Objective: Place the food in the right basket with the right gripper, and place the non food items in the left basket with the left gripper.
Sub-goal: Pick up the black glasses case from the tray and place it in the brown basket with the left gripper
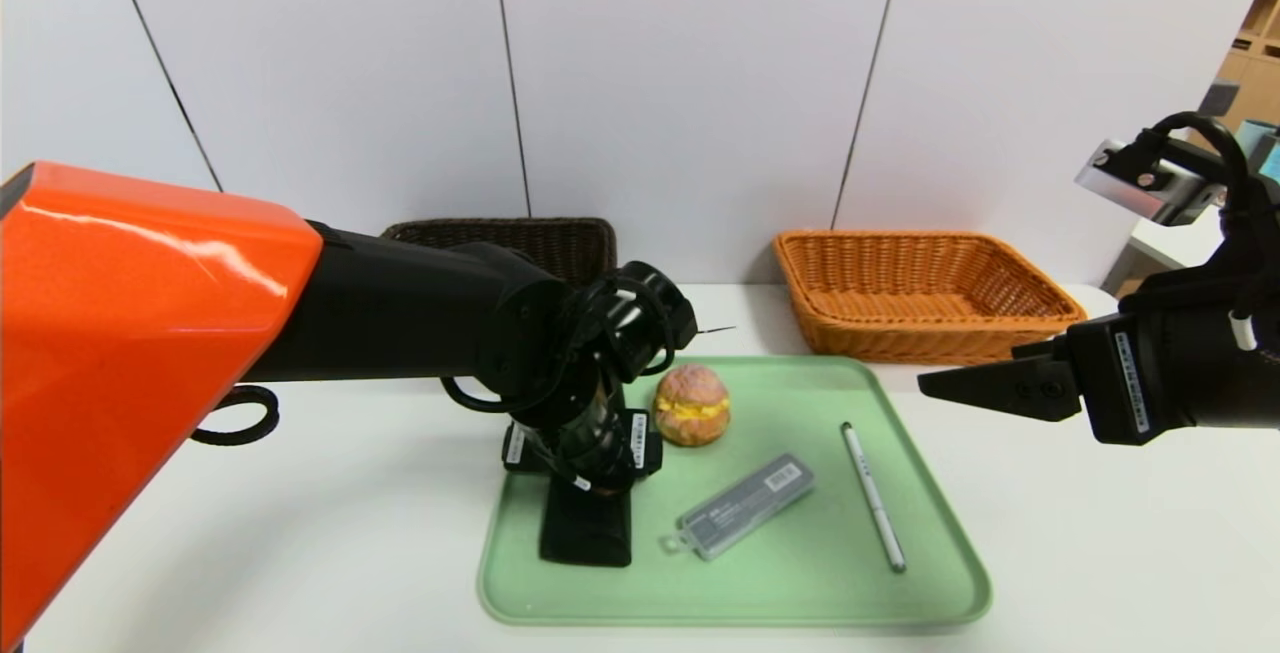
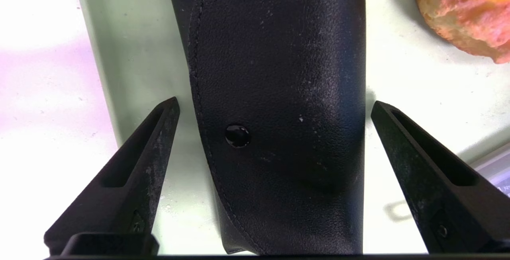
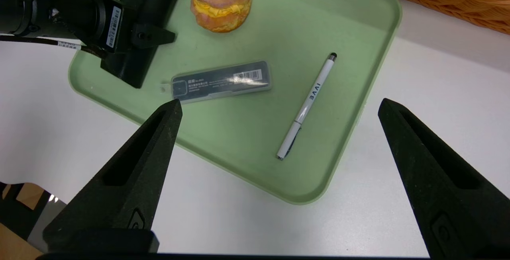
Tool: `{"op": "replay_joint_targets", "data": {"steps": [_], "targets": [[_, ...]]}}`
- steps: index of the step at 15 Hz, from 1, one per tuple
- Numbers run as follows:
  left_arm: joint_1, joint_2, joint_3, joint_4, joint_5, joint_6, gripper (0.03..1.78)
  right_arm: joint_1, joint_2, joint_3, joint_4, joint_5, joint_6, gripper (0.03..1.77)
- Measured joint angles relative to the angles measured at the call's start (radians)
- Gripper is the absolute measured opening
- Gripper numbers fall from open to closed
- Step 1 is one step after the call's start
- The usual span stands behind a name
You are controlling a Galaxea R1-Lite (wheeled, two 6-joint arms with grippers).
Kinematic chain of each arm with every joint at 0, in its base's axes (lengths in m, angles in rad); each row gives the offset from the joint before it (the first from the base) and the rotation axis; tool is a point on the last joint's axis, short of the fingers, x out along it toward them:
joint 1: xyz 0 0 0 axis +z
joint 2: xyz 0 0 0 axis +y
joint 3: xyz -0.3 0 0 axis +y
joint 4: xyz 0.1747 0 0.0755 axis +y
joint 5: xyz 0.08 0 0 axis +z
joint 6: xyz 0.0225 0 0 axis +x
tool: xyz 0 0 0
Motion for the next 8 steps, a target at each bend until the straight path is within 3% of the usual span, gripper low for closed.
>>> {"op": "replay_joint_targets", "data": {"steps": [4,8], "targets": [[0.000,0.000,0.000,0.001,0.006,0.000,1.12,0.000,0.000,0.000,0.001,0.000,0.000,1.70],[0.000,0.000,0.000,0.000,0.007,0.001,0.76,0.000,-0.001,0.000,0.001,0.001,0.000,1.70]]}}
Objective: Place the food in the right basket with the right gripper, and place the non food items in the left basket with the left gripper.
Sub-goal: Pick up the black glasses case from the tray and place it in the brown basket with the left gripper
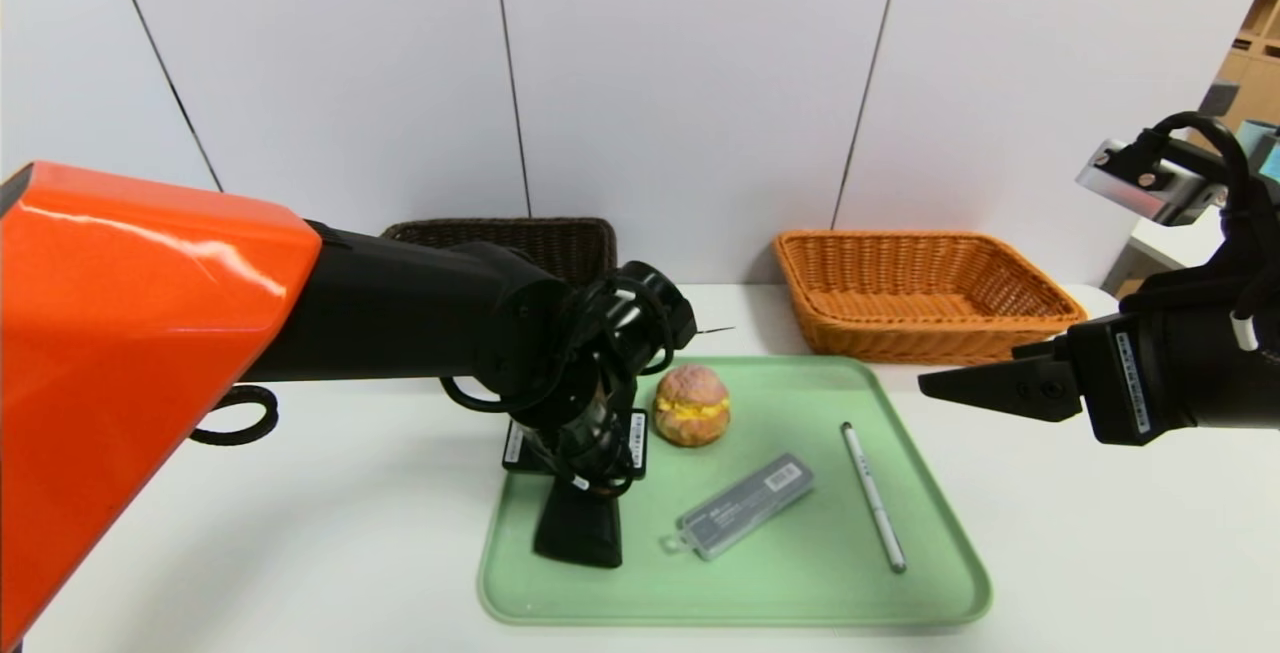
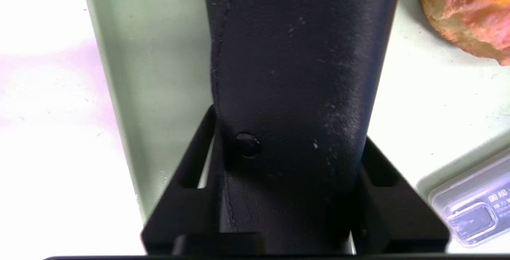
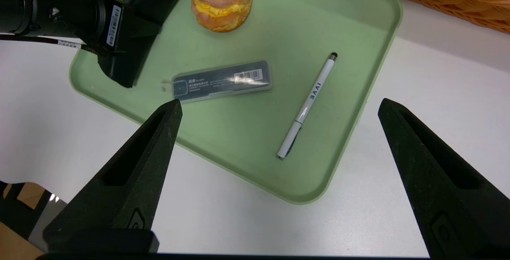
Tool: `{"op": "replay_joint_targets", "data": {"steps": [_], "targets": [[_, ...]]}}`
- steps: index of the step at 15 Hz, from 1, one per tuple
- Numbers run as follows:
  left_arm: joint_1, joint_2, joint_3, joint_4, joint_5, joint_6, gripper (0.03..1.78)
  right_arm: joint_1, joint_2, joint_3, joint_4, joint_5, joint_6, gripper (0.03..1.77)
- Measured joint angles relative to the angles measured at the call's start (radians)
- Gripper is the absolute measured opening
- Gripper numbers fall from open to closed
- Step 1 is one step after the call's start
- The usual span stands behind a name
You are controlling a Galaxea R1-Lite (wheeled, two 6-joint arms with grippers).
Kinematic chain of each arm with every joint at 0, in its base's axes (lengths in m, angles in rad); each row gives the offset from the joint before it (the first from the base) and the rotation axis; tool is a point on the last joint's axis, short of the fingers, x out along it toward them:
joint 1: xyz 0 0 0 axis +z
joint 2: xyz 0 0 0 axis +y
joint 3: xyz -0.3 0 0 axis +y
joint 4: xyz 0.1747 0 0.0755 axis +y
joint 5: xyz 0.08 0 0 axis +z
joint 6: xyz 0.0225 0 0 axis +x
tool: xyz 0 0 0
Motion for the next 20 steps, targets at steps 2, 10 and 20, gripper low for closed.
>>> {"op": "replay_joint_targets", "data": {"steps": [2,10,20], "targets": [[0.000,-0.007,0.000,0.000,0.001,0.001,0.73,0.000,-0.004,0.000,0.000,0.001,0.000,1.70],[0.026,-0.194,-0.024,0.040,0.004,0.117,0.51,-0.004,-0.018,0.013,-0.001,-0.001,0.000,1.70],[0.392,-0.287,-0.333,0.110,-0.248,0.743,0.48,-0.013,-0.021,0.019,-0.002,-0.003,0.002,1.70]]}}
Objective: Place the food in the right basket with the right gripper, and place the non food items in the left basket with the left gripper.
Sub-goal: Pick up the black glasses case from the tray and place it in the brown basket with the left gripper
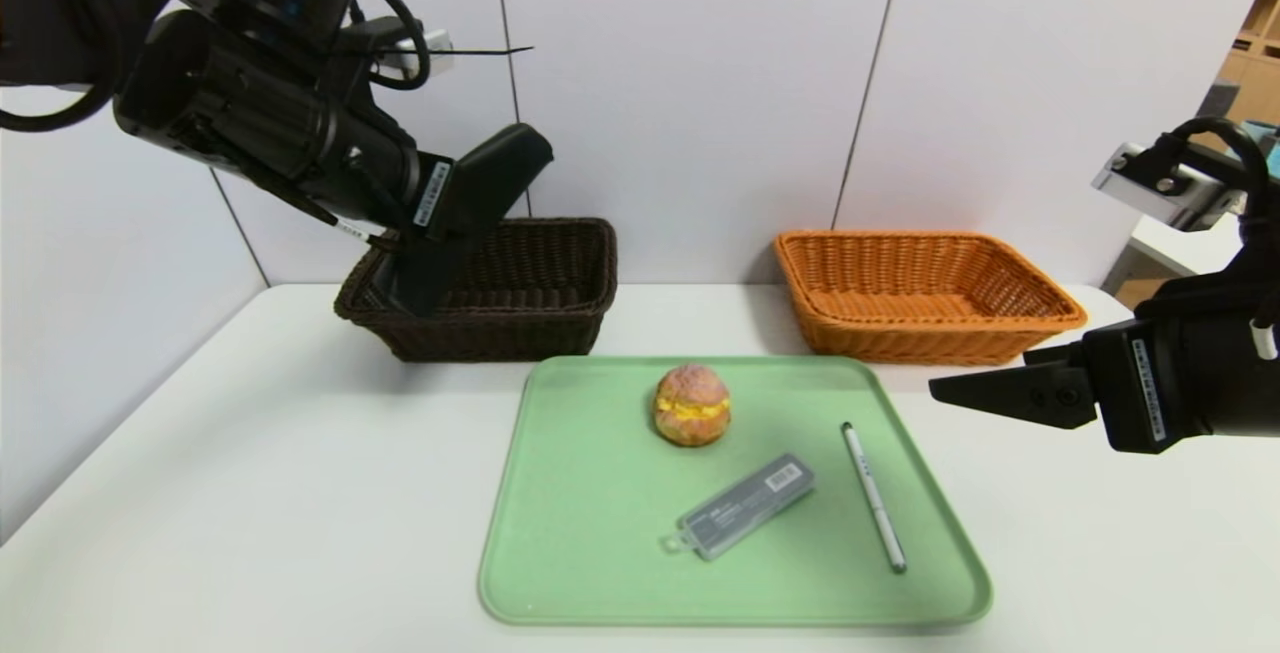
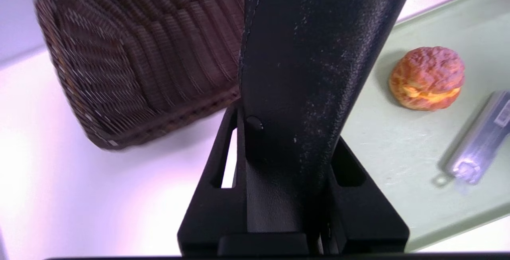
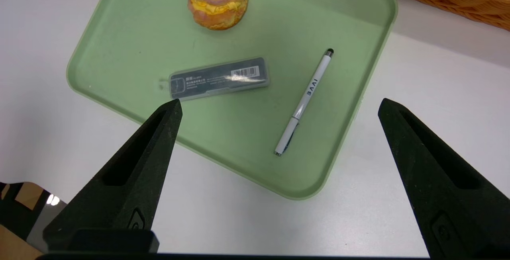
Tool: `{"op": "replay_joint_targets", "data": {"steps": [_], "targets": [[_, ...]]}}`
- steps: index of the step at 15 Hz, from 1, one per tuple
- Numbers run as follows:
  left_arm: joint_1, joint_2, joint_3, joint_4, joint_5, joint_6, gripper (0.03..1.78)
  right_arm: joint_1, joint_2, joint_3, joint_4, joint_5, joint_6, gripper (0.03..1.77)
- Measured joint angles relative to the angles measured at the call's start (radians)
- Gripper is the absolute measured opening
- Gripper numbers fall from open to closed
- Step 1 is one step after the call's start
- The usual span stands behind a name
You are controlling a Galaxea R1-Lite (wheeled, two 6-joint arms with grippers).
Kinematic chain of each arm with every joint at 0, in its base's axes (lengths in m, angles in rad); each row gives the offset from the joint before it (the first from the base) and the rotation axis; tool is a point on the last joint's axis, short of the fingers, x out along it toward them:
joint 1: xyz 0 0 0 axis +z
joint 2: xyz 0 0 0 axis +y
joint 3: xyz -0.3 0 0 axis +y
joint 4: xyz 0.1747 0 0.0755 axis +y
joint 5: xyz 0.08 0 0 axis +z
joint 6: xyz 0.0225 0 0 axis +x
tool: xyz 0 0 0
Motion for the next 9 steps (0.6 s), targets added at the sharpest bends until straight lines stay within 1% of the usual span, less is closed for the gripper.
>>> {"op": "replay_joint_targets", "data": {"steps": [1,2,4,6,9], "targets": [[0.034,0.013,-0.018,-0.003,-0.042,0.074,0.48,-0.002,-0.002,0.000,0.000,0.000,0.001,1.70],[0.060,0.029,-0.029,-0.009,-0.061,0.140,0.48,-0.002,-0.003,0.001,0.001,0.000,0.001,1.70],[0.095,0.066,-0.037,-0.029,-0.073,0.257,0.48,-0.002,-0.006,0.001,0.001,0.000,0.000,1.70],[0.123,0.112,-0.040,-0.092,-0.096,0.350,0.48,-0.002,-0.008,0.005,0.001,0.001,-0.001,1.70],[0.148,0.190,-0.041,-0.225,-0.110,0.469,0.48,-0.002,-0.009,0.019,0.000,0.000,-0.002,1.70]]}}
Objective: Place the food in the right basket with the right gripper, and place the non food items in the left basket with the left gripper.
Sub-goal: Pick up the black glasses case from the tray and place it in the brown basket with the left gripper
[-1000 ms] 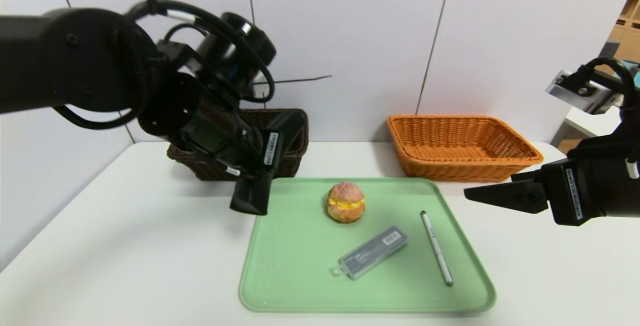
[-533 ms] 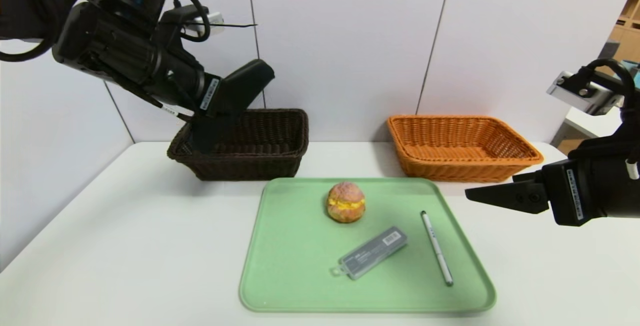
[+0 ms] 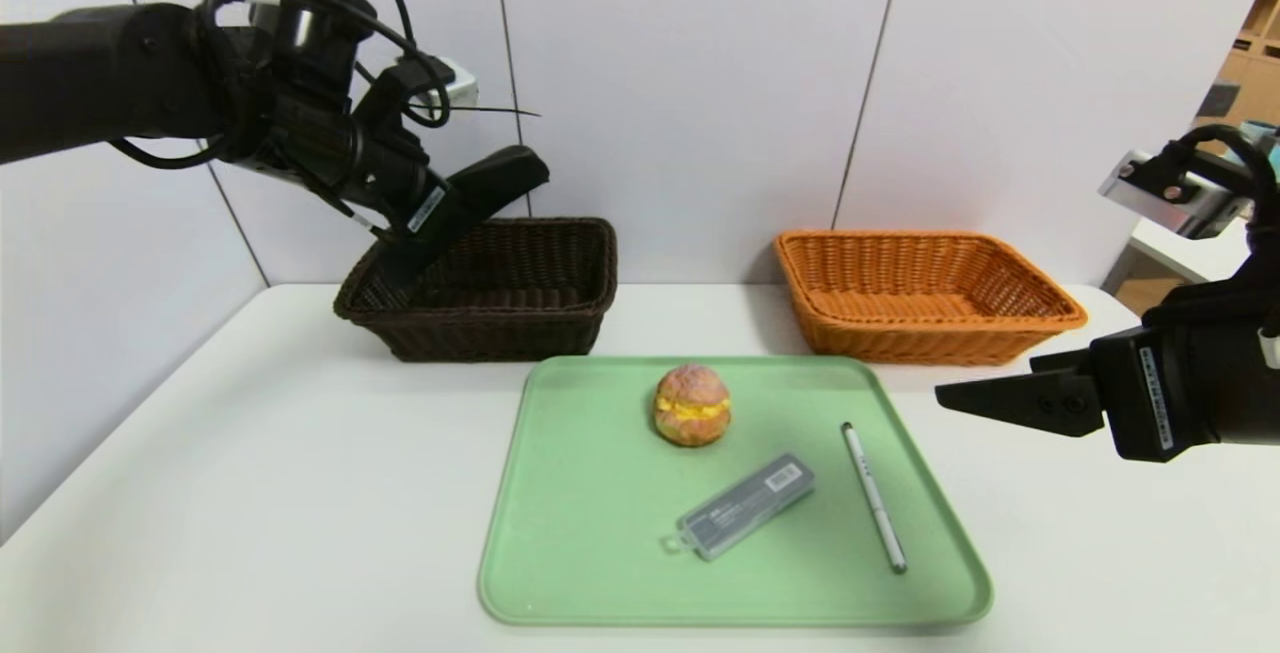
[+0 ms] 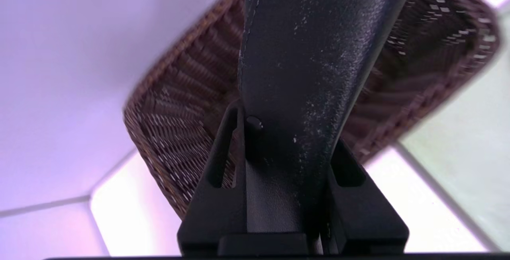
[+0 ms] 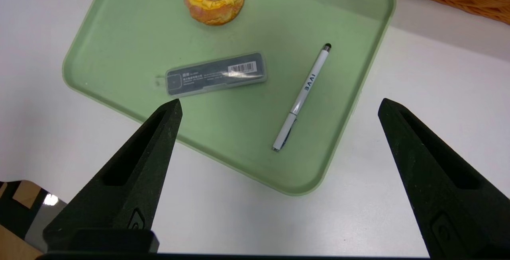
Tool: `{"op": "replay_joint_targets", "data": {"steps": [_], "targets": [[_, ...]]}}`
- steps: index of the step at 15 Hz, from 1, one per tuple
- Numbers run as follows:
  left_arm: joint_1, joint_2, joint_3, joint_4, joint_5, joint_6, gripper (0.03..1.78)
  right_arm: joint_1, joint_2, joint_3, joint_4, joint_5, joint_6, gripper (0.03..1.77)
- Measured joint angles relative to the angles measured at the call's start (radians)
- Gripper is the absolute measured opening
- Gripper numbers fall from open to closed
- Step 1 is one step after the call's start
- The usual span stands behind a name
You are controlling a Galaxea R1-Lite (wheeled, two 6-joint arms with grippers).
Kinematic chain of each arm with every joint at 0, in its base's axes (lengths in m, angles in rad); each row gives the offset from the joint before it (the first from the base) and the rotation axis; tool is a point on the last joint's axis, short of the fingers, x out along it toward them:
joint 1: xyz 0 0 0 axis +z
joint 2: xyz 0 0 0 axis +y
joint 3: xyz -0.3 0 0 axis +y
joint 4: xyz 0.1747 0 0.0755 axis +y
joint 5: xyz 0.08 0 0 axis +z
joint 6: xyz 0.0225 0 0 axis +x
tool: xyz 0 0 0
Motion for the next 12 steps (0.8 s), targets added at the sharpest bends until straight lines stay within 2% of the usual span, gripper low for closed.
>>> {"op": "replay_joint_targets", "data": {"steps": [3,7,12], "targets": [[0.021,0.068,-0.001,-0.053,-0.025,0.118,0.48,0.000,0.007,0.007,-0.001,-0.001,0.000,1.70],[0.042,0.129,-0.001,-0.083,-0.030,0.205,0.48,0.000,0.016,0.009,-0.010,-0.003,-0.001,1.70],[0.047,0.177,-0.003,-0.120,-0.031,0.217,0.48,0.000,0.019,0.016,-0.016,-0.003,0.000,1.70]]}}
